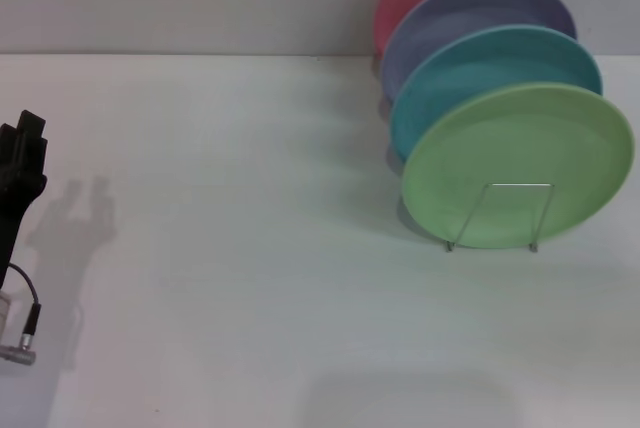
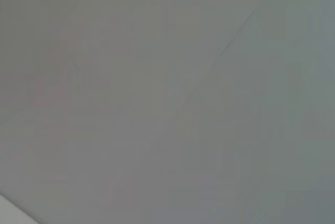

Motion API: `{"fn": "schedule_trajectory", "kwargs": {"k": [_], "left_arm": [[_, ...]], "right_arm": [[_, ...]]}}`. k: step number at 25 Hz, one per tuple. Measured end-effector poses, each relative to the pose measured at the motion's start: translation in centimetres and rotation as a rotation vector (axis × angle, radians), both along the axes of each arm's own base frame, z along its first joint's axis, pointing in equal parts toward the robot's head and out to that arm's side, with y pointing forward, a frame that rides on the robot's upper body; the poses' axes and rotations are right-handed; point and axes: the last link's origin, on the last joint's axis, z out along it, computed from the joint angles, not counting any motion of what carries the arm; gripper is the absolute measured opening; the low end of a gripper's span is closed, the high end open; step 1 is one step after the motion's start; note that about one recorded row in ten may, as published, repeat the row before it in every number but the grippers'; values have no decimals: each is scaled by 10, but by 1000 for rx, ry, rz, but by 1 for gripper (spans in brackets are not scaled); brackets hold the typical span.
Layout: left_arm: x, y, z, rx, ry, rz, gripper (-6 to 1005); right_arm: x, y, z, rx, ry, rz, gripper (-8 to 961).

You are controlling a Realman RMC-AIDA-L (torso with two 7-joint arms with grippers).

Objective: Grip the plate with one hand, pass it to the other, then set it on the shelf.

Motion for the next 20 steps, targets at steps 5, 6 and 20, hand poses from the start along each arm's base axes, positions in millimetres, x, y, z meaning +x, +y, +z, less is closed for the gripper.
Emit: {"fn": "schedule_trajectory", "kwargs": {"k": [5,6,20], "left_arm": [[3,7,8,40,160,-58,396],[4,8,9,51,203,-70,397],[-4,29,53,216,529,-70,717]], "right_arm": [[47,-7,2,-4,250,-231,309],[57,-8,0,-11,292,-287,328],[88,-11,-57,100,502,-536,684]]}}
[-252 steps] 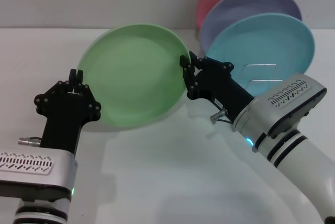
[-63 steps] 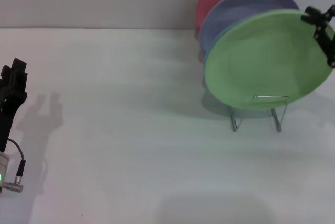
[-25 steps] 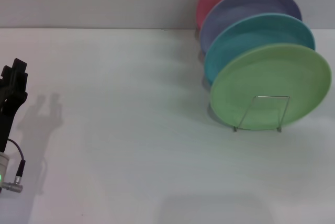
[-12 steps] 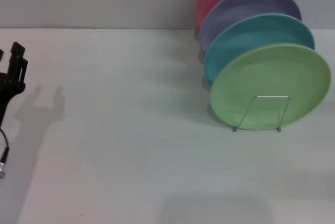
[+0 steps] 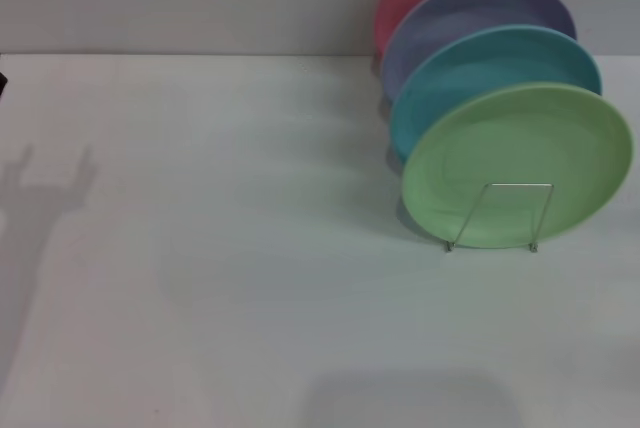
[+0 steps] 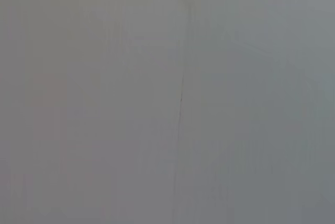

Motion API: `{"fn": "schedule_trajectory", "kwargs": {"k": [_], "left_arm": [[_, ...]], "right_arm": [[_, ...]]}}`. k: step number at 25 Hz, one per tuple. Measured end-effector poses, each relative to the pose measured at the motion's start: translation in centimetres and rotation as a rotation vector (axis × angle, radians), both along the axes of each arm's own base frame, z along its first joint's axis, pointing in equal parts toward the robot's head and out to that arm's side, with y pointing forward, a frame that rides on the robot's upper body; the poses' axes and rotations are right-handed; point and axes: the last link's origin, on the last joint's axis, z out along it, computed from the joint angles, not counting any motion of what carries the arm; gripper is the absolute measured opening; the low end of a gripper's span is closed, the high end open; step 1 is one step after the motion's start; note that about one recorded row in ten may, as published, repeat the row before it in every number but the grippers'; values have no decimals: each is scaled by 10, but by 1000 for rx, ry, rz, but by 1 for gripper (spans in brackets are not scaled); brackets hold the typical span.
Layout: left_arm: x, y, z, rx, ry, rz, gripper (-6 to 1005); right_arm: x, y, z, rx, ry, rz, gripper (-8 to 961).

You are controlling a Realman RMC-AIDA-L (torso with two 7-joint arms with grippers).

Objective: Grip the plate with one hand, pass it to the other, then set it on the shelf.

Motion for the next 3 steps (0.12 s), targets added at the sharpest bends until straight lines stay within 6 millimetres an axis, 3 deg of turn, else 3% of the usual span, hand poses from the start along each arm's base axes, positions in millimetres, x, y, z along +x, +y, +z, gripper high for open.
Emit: {"fn": "schedule_trajectory", "kwargs": {"k": [3], "left_arm": [[-1,3,2,-1,48,-2,799]], "right_arm": [[-5,11,-6,-8,-9,-2,700]]}}
